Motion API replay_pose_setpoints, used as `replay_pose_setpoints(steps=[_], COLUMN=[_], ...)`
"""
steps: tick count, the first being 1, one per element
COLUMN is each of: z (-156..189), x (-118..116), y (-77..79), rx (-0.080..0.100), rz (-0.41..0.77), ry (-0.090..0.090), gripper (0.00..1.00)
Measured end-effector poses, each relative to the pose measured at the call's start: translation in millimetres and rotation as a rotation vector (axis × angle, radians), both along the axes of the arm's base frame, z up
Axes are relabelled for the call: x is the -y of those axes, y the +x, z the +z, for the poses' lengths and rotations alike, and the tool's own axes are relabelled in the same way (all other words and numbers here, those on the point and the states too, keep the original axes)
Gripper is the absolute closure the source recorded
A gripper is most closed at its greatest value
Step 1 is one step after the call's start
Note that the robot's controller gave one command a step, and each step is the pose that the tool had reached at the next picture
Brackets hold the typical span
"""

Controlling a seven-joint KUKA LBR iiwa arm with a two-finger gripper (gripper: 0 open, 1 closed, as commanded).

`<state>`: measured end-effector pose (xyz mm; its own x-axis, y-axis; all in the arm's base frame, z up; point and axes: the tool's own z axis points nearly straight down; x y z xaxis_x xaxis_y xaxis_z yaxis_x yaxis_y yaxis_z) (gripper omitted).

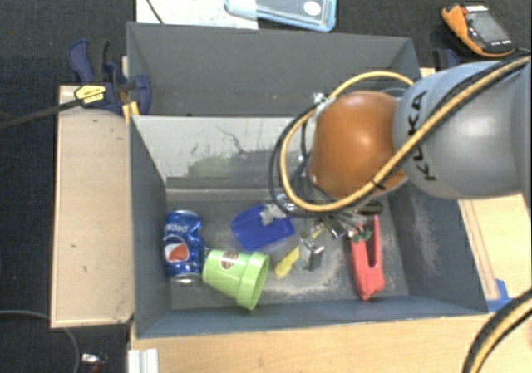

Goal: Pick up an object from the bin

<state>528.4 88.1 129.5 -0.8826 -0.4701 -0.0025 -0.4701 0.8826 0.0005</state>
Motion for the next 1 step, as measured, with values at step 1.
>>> replay_pose_setpoints(steps=[1], z=[-19.9], x=[45.9], y=[36.8], rx=[0.011], rz=[-0.051], ry=[0.005], gripper=[1.00])
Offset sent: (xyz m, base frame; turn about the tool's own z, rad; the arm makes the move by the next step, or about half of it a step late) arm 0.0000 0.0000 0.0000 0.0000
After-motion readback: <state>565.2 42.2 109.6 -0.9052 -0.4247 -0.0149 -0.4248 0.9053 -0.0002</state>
